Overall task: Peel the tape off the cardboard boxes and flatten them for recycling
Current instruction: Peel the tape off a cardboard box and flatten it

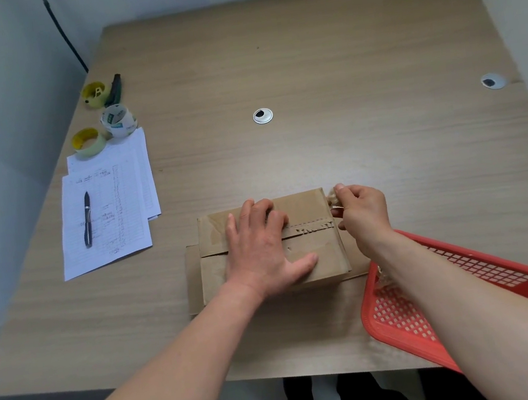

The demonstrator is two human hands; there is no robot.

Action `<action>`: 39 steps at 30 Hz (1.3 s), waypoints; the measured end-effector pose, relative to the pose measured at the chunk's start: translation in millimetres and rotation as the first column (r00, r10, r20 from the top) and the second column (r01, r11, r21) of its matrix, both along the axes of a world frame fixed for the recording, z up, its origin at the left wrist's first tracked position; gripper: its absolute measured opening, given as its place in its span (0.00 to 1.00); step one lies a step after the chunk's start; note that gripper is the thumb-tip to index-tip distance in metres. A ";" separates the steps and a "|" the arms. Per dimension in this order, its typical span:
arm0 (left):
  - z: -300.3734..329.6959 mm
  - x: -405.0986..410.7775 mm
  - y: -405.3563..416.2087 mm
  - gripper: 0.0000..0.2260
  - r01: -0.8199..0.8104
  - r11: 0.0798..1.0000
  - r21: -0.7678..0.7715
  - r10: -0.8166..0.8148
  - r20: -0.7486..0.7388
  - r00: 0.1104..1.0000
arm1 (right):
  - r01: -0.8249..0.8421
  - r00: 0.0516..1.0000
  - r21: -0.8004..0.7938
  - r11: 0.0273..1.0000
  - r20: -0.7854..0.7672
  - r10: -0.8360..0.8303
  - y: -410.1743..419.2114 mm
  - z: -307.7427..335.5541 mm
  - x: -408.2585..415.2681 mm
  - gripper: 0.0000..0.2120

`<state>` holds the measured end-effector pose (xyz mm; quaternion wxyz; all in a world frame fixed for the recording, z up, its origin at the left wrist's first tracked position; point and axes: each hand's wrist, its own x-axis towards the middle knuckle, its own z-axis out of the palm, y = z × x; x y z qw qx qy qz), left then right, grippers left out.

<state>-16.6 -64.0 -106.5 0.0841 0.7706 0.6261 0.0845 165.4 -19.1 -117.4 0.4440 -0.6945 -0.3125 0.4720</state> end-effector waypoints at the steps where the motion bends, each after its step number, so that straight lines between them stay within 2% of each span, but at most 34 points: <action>1: 0.2 0.1 0.0 0.36 0.002 1.000 -0.004 -0.002 -0.005 1.000 | 0.000 0.999 -0.015 1.000 -0.034 0.000 -0.8 0.3 0.6 0.14; 10: 1.9 0.1 -0.2 0.37 0.003 1.000 0.003 -0.003 -0.013 1.000 | 0.015 0.923 -0.117 0.993 -0.380 -0.059 -6.1 8.5 2.4 0.10; 17: 4.2 0.0 -1.0 0.37 0.012 1.000 0.003 -0.012 -0.028 1.000 | 0.028 0.884 -0.140 0.990 -0.459 -0.090 -19.0 10.8 5.4 0.12; 23: 5.5 0.0 -0.6 0.37 0.020 1.000 -0.001 -0.020 -0.035 0.999 | 0.153 0.845 -0.134 0.979 -0.497 -0.200 -26.0 12.5 5.8 0.10; 28: 4.1 -0.4 -0.9 0.36 0.020 1.000 0.001 -0.020 -0.019 1.000 | 0.197 0.855 -0.098 0.975 -0.470 -0.220 -28.3 11.4 11.0 0.02; 31: 4.1 -0.3 -0.4 0.37 0.022 1.000 -0.001 -0.022 -0.018 1.000 | 0.208 0.903 -0.083 0.975 -0.366 -0.224 -33.5 7.6 15.3 0.07; 33: 4.2 -0.8 0.1 0.37 0.023 1.000 -0.003 -0.023 -0.012 1.000 | 0.217 0.906 -0.083 0.973 -0.354 -0.232 -38.3 5.2 19.0 0.09; 39: 4.8 12.6 5.3 0.37 0.076 0.997 0.016 -0.076 -0.004 0.997 | 0.338 0.884 -0.012 0.941 -0.338 -0.322 -56.8 5.5 47.2 0.06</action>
